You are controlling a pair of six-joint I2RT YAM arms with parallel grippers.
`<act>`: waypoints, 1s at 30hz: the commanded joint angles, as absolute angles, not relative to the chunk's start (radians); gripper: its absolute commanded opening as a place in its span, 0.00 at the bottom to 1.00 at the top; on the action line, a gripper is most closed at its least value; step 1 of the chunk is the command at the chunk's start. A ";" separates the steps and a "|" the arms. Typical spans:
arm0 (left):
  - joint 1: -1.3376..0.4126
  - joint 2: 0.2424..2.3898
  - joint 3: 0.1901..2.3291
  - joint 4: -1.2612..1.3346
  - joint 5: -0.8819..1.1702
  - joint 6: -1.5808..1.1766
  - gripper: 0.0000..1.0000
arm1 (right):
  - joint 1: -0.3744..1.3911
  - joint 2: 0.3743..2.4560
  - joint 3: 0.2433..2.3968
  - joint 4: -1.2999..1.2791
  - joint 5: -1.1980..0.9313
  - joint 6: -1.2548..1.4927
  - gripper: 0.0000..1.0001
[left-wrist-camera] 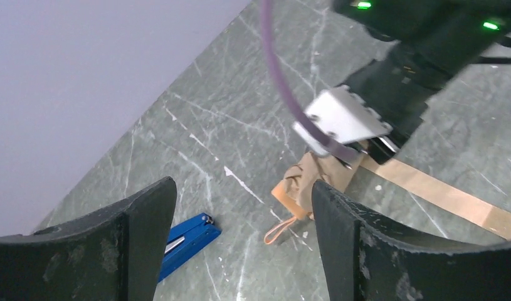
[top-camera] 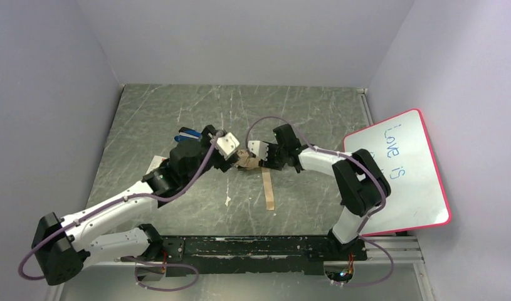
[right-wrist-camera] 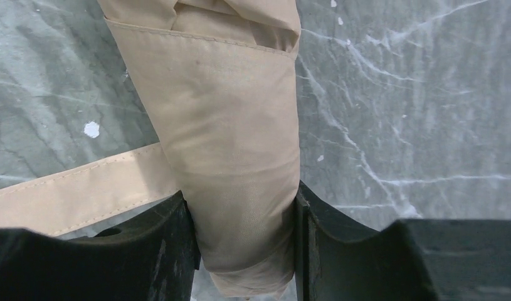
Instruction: Put away the umbrella
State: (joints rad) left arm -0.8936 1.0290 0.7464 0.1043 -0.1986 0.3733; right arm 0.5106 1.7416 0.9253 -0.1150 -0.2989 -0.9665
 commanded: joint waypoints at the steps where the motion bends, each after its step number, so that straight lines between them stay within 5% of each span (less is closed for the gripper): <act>1: -0.782 1.082 0.806 0.053 -0.062 0.282 0.81 | 0.551 1.770 0.771 -0.007 -0.078 -0.987 0.22; 14: -0.623 1.441 1.085 0.002 0.238 0.365 0.89 | 0.739 1.674 0.562 0.139 0.139 -0.858 0.21; 22: -0.603 1.673 1.288 -0.339 0.587 0.625 0.86 | 0.860 1.684 0.505 0.210 0.284 -0.826 0.21; 30: -0.586 1.904 1.487 -0.682 0.722 0.821 0.85 | 0.936 1.693 0.437 0.315 0.380 -0.837 0.21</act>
State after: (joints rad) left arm -0.5991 1.8263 1.3968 -0.4397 0.5678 0.6708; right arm 0.8970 1.6314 0.5171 0.4641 0.3889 -0.8719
